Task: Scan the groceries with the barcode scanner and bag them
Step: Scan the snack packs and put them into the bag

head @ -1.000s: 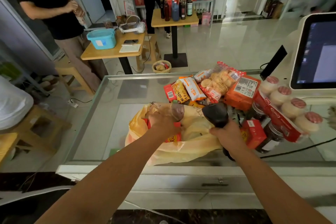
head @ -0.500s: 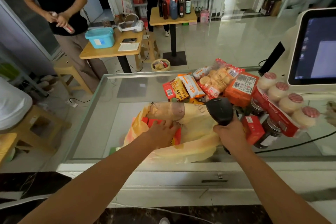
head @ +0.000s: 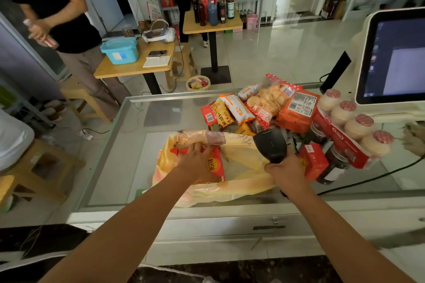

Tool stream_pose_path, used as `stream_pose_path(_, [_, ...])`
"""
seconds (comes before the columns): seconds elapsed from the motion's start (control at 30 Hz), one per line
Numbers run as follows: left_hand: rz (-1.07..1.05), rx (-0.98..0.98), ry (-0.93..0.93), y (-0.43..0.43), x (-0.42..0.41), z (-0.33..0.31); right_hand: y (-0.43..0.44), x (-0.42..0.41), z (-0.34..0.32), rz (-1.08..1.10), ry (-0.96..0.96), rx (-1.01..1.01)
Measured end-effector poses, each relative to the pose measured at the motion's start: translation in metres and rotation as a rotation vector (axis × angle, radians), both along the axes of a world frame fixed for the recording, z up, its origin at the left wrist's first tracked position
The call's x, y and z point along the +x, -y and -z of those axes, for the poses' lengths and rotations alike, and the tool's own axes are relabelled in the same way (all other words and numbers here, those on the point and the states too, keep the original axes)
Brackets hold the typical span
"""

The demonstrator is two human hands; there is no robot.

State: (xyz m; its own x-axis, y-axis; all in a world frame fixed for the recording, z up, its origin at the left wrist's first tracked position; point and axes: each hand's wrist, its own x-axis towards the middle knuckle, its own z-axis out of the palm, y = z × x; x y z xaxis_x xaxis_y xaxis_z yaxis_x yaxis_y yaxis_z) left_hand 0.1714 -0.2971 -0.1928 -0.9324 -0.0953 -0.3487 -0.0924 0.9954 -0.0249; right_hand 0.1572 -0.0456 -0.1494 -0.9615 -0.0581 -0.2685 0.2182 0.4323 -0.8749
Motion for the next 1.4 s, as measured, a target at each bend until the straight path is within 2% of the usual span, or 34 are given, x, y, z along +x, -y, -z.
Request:
stream_pose_path(0.1, [0.052,-0.058,0.001,0.001,-0.005,-0.007,-0.003,-0.001,0.0,-0.03,0.018,0.02])
stream_pose_path(0.2, [0.119,-0.175,0.052,-0.004,-0.004,-0.018,-0.007,0.002,-0.002,-0.037,-0.002,-0.017])
stream_pose_path(0.27, [0.163,-0.179,0.057,-0.017,-0.008,-0.036,-0.011,0.005,-0.003,-0.014,-0.012,-0.06])
stream_pose_path(0.37, [0.186,0.064,-0.207,-0.05,-0.026,-0.069,-0.021,0.012,-0.007,0.053,-0.02,-0.128])
stream_pose_path(0.43, [0.288,0.207,-0.413,-0.079,-0.038,-0.079,-0.03,0.017,-0.011,0.083,-0.05,-0.165])
stream_pose_path(0.47, [0.34,0.285,-0.448,-0.094,-0.043,-0.08,-0.036,0.02,-0.013,0.102,-0.066,-0.184])
stream_pose_path(0.53, [0.438,0.383,-0.408,-0.125,-0.052,-0.078,-0.048,0.024,-0.019,0.151,-0.082,-0.227])
stream_pose_path(0.63, [0.495,0.391,-0.369,-0.164,-0.062,-0.069,-0.067,0.027,-0.02,0.231,-0.051,-0.249])
stream_pose_path(0.9, [0.398,0.24,-0.148,-0.215,-0.074,-0.044,-0.095,0.044,-0.014,0.263,-0.087,-0.275])
stream_pose_path(1.07, [0.353,0.312,-0.15,-0.226,-0.067,-0.046,-0.095,0.042,-0.019,0.261,-0.099,-0.293])
stream_pose_path(1.17, [0.281,0.516,-0.214,-0.212,-0.059,-0.055,-0.09,0.037,-0.025,0.239,-0.12,-0.287])
stream_pose_path(1.27, [0.01,0.832,-0.301,-0.18,-0.05,-0.076,-0.083,0.035,-0.04,0.229,-0.201,-0.3])
stream_pose_path(1.4, [-0.403,1.315,-0.192,-0.128,-0.041,-0.098,-0.062,0.028,-0.065,0.259,-0.331,-0.363])
